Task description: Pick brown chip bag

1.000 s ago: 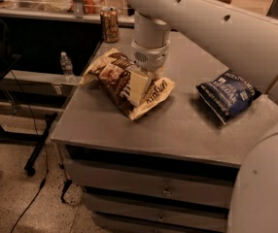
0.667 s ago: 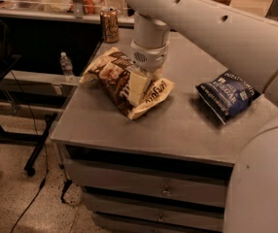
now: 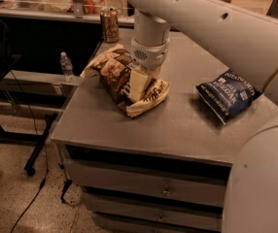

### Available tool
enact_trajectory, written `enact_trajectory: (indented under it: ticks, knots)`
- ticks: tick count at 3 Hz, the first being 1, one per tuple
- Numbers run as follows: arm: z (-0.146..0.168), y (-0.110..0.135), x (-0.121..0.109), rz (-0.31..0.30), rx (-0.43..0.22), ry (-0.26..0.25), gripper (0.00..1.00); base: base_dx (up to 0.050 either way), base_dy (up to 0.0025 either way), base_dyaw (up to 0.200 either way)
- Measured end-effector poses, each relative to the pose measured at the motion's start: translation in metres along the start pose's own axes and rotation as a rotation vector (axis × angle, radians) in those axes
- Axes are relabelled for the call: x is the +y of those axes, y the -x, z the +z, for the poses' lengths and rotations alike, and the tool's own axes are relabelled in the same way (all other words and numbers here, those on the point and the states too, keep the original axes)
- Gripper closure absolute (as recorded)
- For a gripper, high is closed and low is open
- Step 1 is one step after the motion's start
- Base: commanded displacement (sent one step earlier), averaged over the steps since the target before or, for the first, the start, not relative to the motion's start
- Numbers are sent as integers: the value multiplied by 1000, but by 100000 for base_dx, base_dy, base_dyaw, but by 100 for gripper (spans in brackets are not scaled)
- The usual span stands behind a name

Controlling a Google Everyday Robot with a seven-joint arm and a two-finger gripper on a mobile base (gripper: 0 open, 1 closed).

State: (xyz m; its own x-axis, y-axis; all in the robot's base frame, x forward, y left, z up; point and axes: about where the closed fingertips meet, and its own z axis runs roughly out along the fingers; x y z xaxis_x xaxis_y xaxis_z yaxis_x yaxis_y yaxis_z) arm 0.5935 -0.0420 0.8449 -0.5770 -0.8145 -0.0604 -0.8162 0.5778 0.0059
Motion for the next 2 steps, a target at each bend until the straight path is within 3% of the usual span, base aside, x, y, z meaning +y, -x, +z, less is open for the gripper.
enact_trajectory:
  ticks: [2]
  knots:
    - [-59, 12, -6, -67, -60, -110, 100, 0, 0, 0]
